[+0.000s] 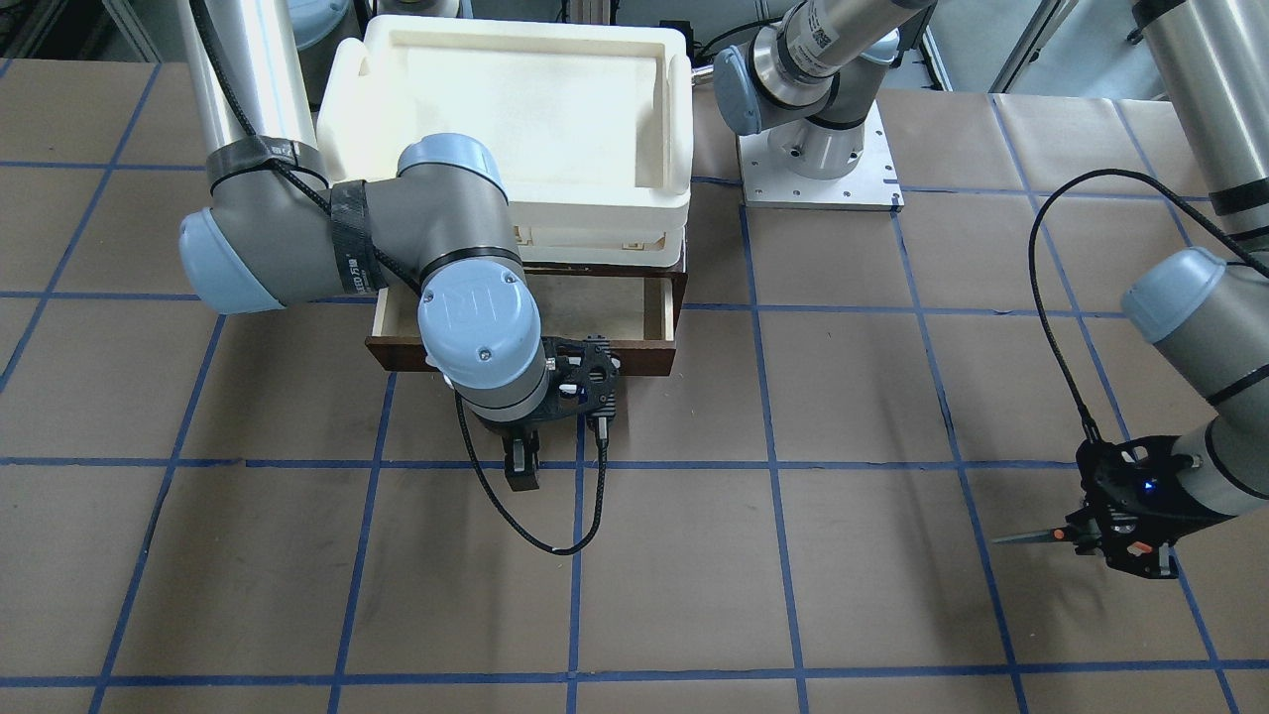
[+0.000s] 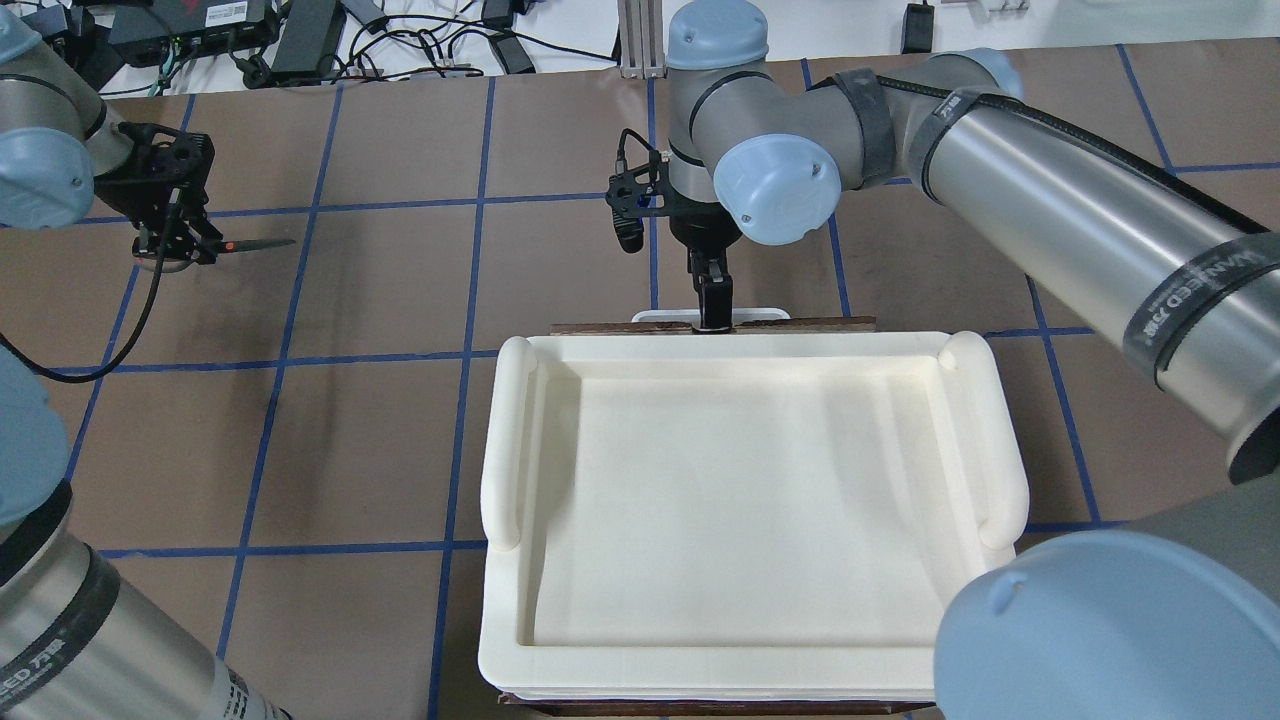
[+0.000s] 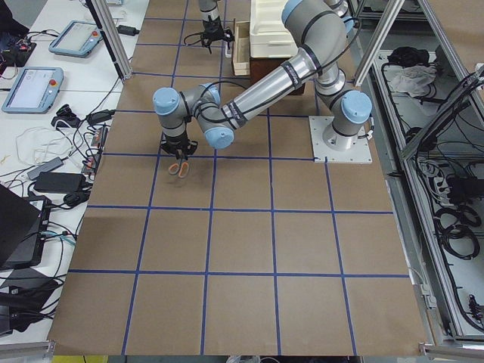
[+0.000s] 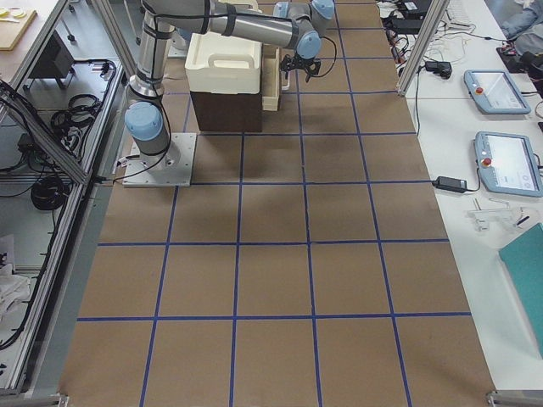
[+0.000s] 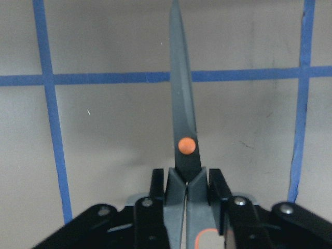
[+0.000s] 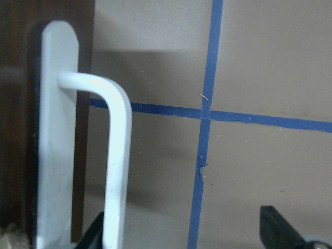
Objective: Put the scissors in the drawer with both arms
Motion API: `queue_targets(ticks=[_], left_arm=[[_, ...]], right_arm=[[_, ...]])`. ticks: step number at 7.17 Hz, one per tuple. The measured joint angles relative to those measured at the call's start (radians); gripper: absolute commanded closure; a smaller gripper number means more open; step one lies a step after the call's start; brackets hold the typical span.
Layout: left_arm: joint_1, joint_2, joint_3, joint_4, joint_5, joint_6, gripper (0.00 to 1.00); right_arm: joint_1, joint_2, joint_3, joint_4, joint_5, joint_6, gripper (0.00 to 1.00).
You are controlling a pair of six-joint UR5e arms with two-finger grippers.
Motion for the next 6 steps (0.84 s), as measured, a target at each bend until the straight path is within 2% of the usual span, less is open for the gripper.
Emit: queue_targets(ticks=[6], left_arm=[[-0.074,0.078,-0.003,-0.126,-0.023,-0.127,1.0]], right_arm=[[-0.026,0.074,-0.104,-0.033,-0.012,-0.038,0.0]])
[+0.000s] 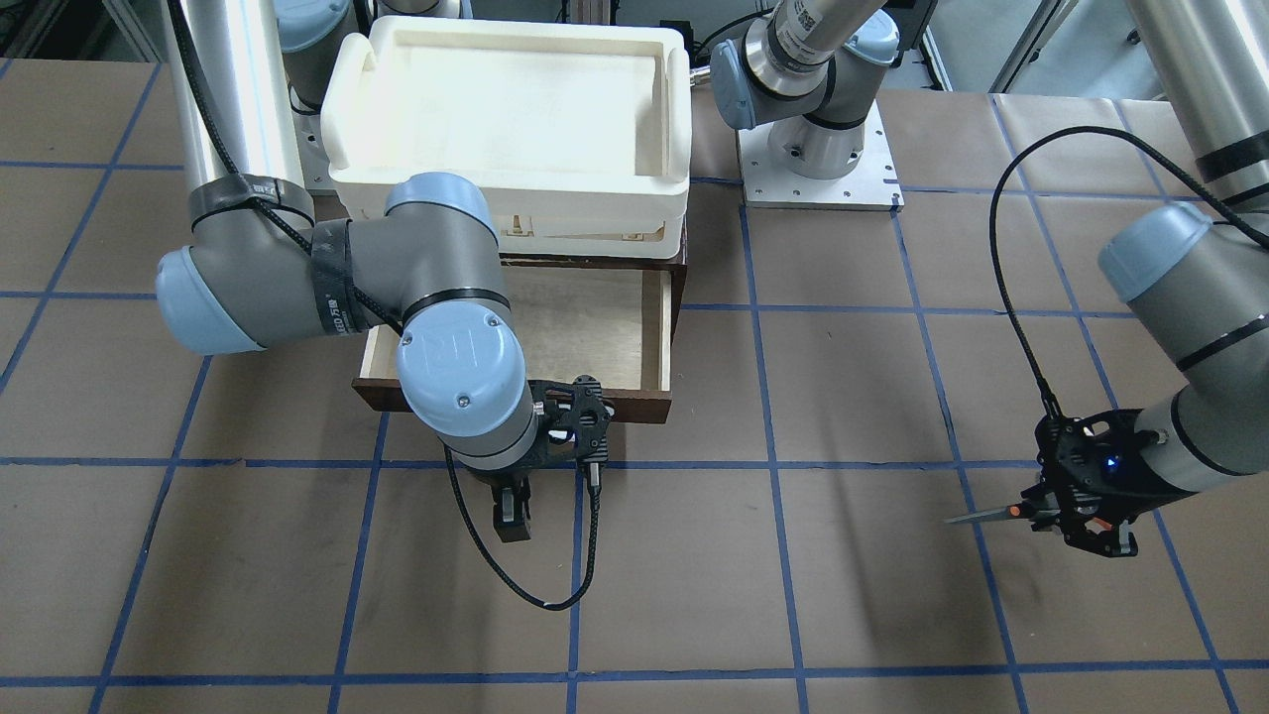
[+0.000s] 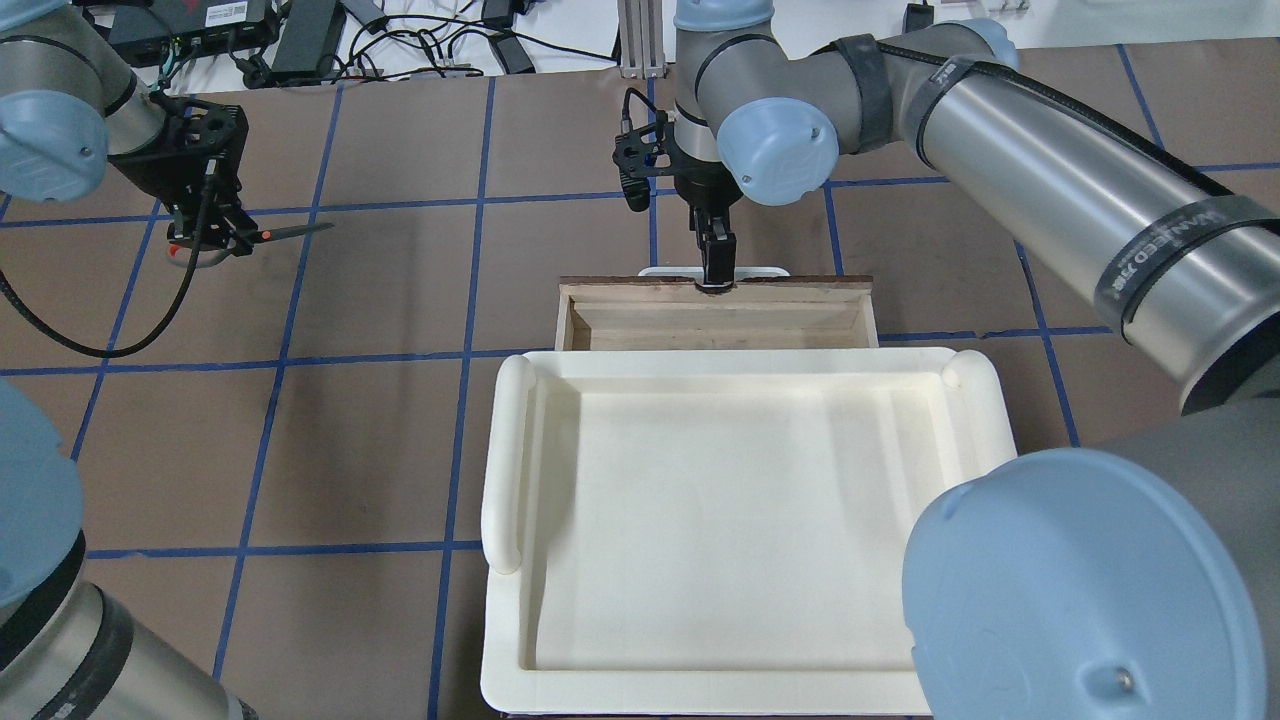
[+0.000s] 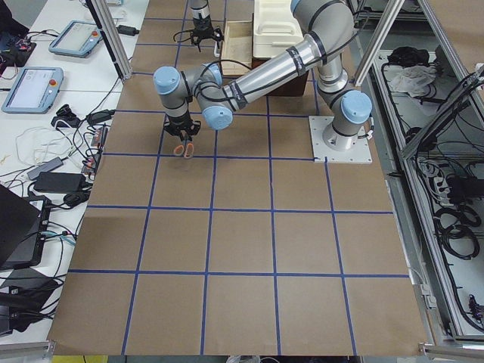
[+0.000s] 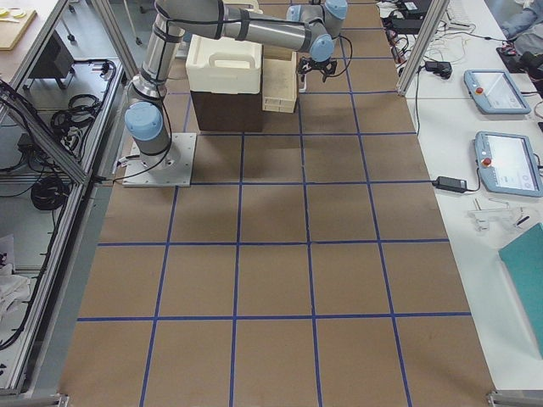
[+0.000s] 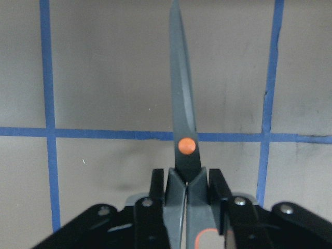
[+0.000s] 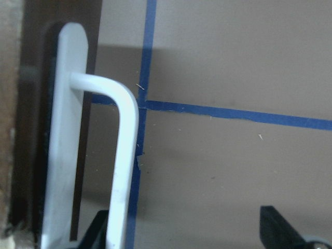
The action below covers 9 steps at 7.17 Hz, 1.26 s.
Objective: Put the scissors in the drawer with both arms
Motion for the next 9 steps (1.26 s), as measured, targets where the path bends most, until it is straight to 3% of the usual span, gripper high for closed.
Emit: queue_targets(ticks=[9], left_arm=[[-0.094,0.05,-0.01,-0.049,0.005,-0.104,1.0]], right_arm=[[-0.003,0.036,-0.055,-0.038,0.015,0.012,0.0]])
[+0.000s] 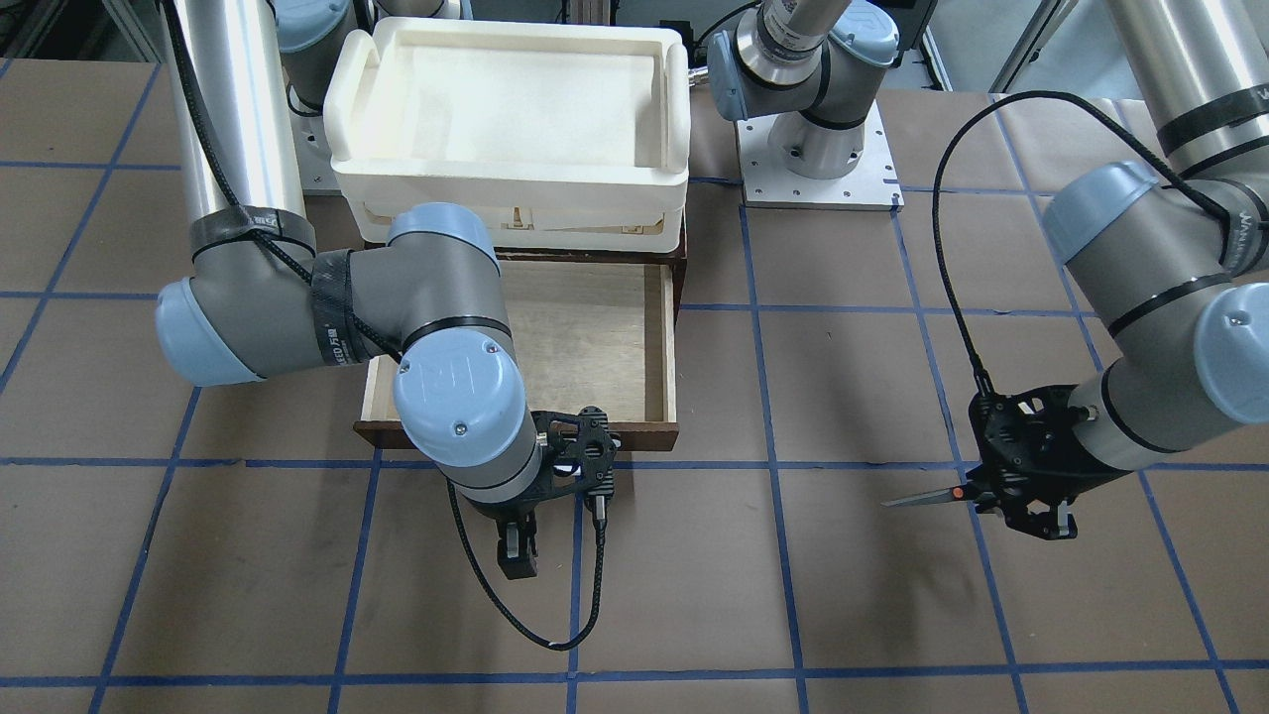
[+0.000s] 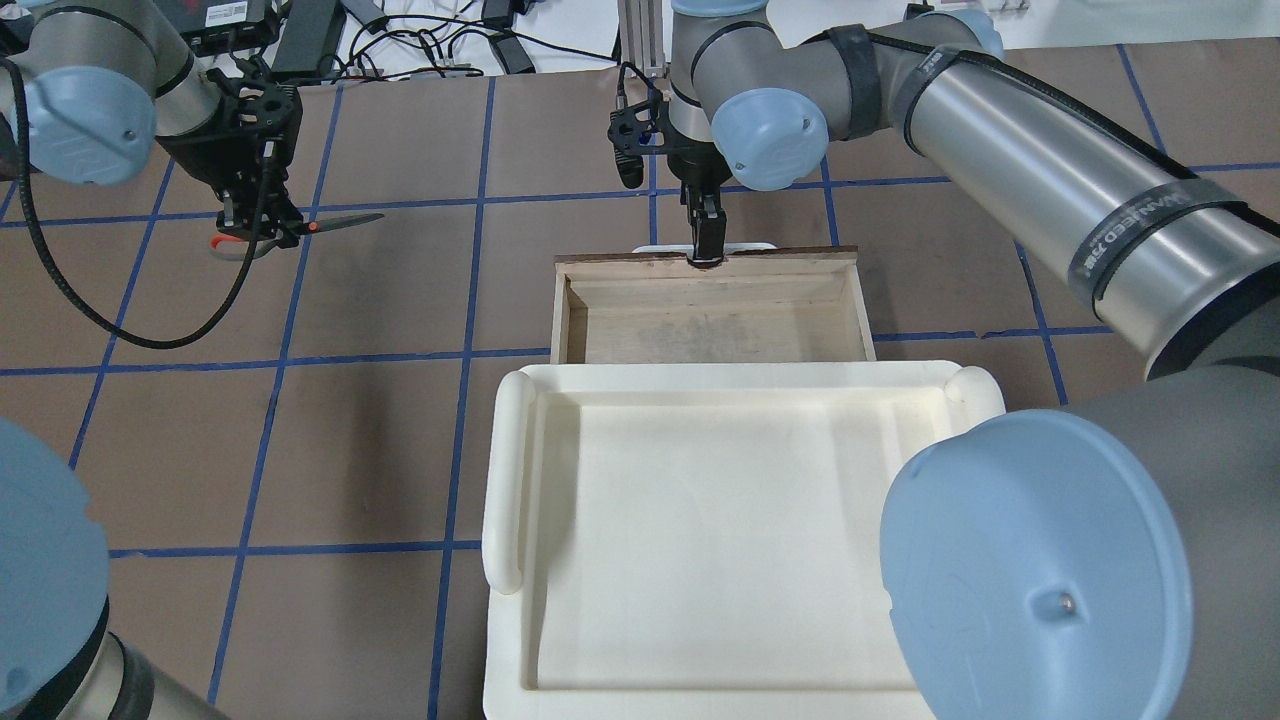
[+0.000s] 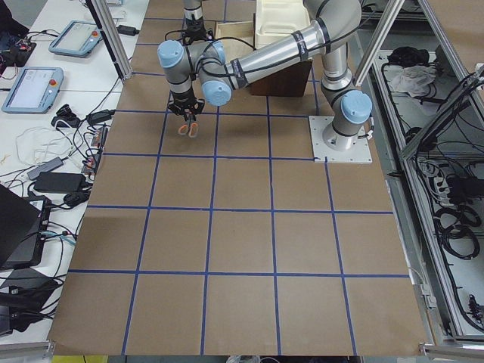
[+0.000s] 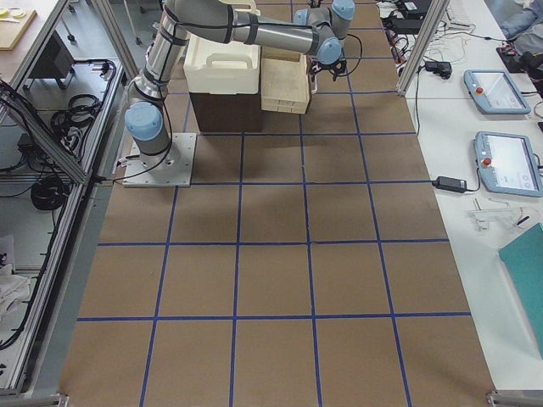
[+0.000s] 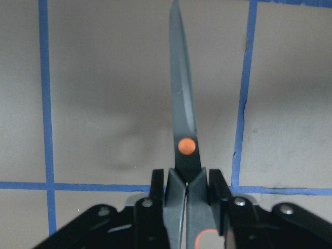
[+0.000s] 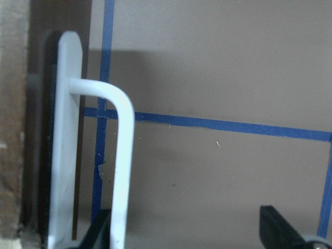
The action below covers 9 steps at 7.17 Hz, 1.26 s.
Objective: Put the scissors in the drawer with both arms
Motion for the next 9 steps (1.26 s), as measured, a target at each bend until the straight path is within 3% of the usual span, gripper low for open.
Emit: queue_targets(ticks=[3,6,9], left_arm=[[-0.022,0.009,0.0,-0.011,-0.002,-0.035,1.0],[-0.069,0.028,0.0,-0.021,-0.004,-0.108,1.0],[-0.131,0.052,0.0,-0.038,-0.006,-0.186,1.0]], right_arm=[[-0.002,-0.043,0.0,0.004,0.033,0.065,0.0],[-0.02,-0.153,0.0,0.029,0.041,0.267,0.0],[-0.059,-0.317,0.015,0.197,0.03,0.504,0.0]])
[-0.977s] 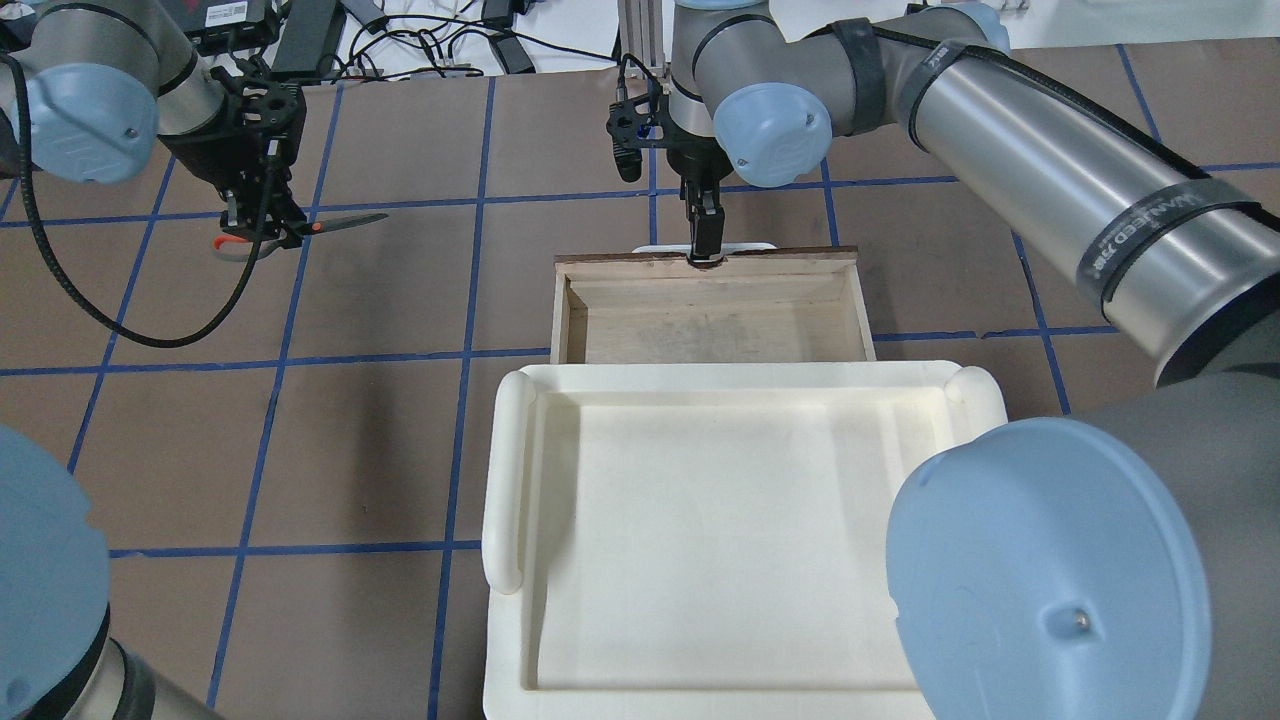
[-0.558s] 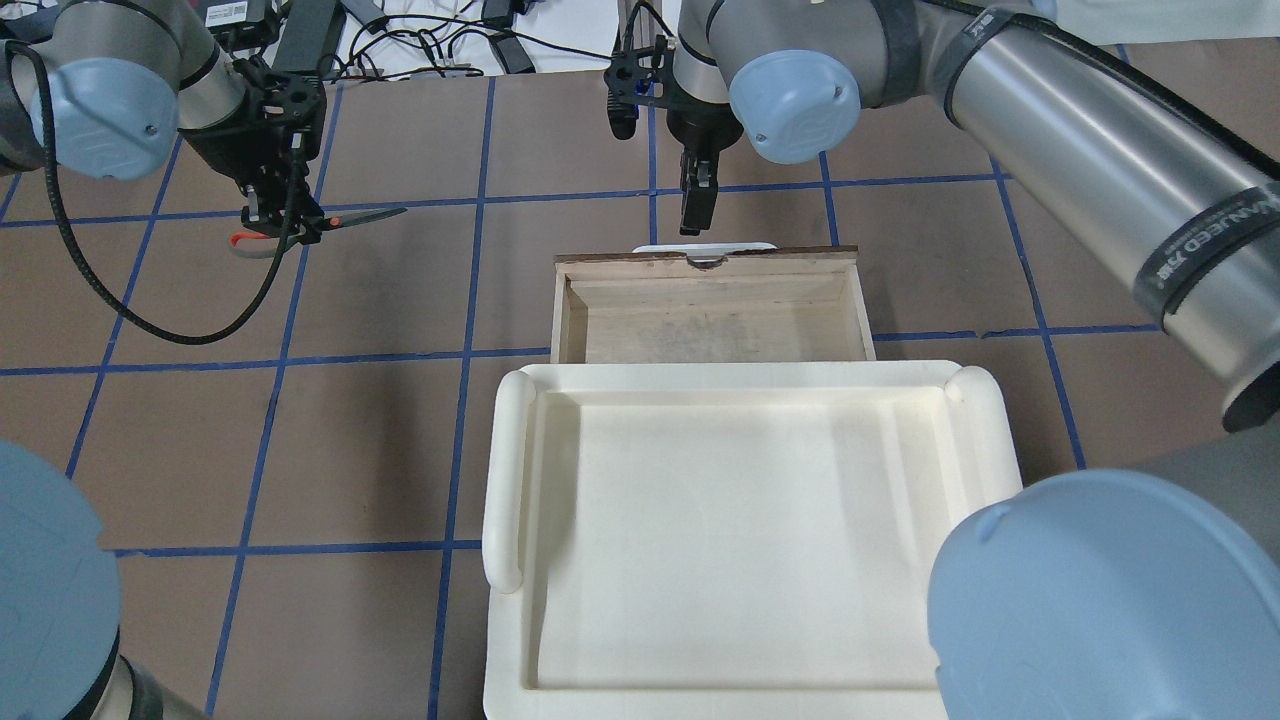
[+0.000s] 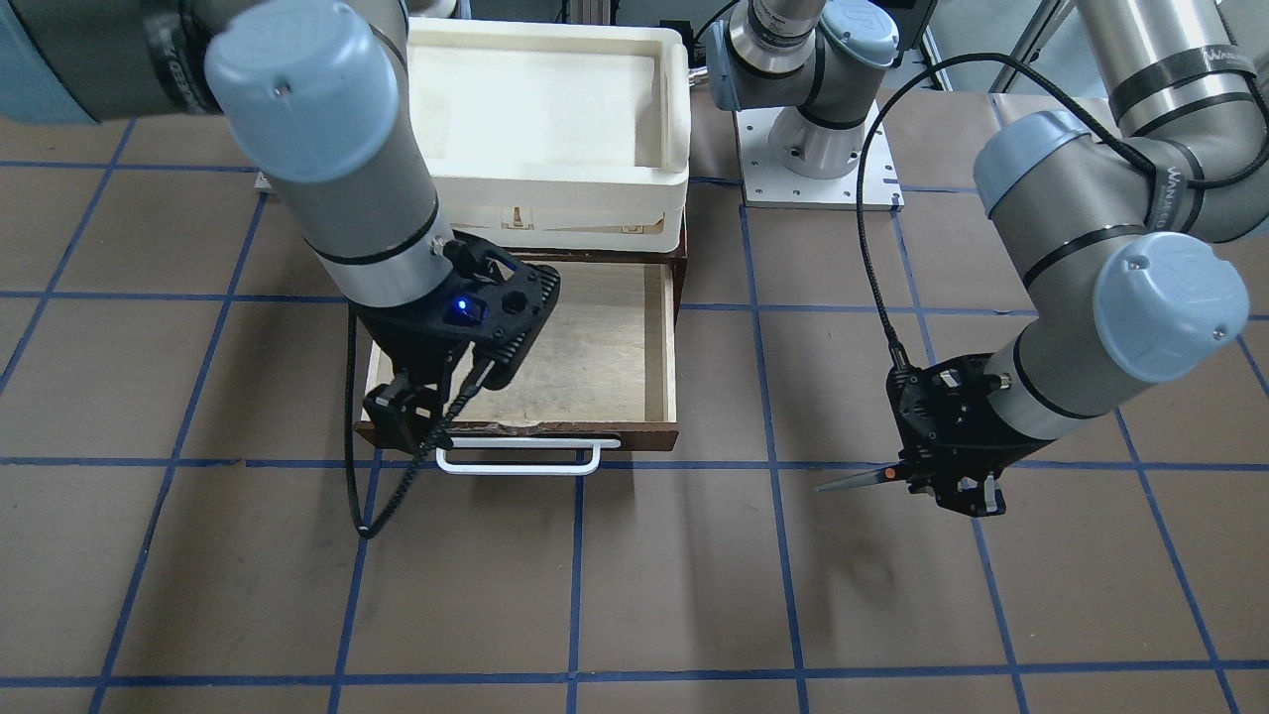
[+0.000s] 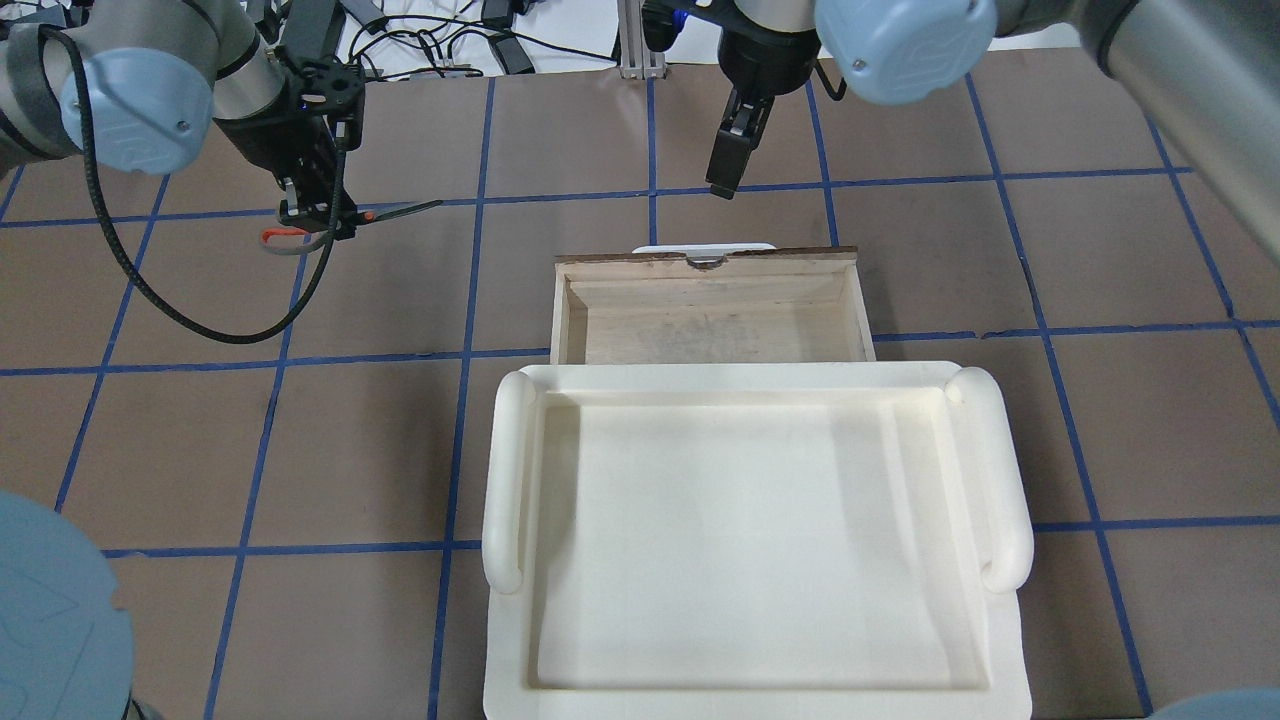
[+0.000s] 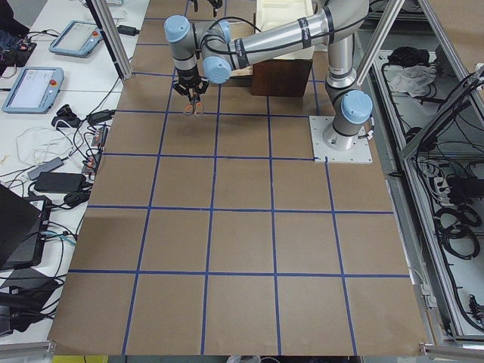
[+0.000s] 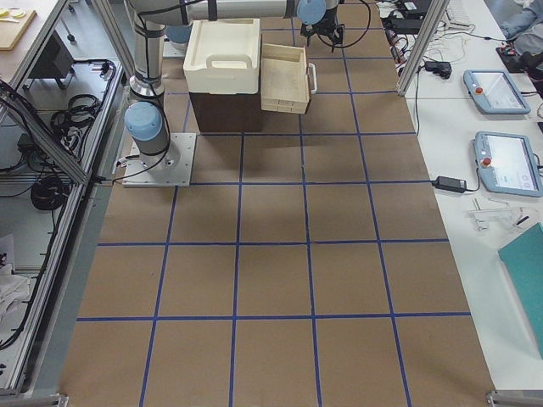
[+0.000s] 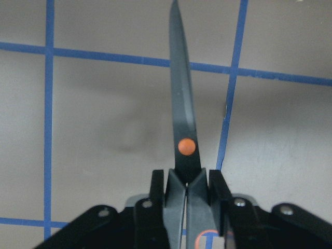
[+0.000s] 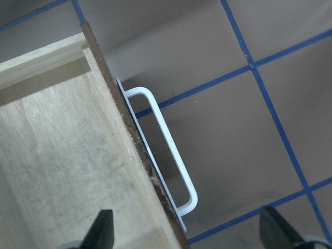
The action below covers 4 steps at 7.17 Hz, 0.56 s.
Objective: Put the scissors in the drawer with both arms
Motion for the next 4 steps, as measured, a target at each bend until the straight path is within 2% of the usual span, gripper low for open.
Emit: queue_targets(ticks=[2,4], left_arm=[[-0.06,0.01,0.0,-0.002,0.0,-0.055,1.0],[-0.149,0.023,0.0,-0.002,-0.002,-0.117,1.0]], right_arm=[[-0.021,-0.076,0.011,0.092,-0.072,0.161,0.0],[-0.032,-0.111,0.02,0.113,-0.11,0.32,0.0]])
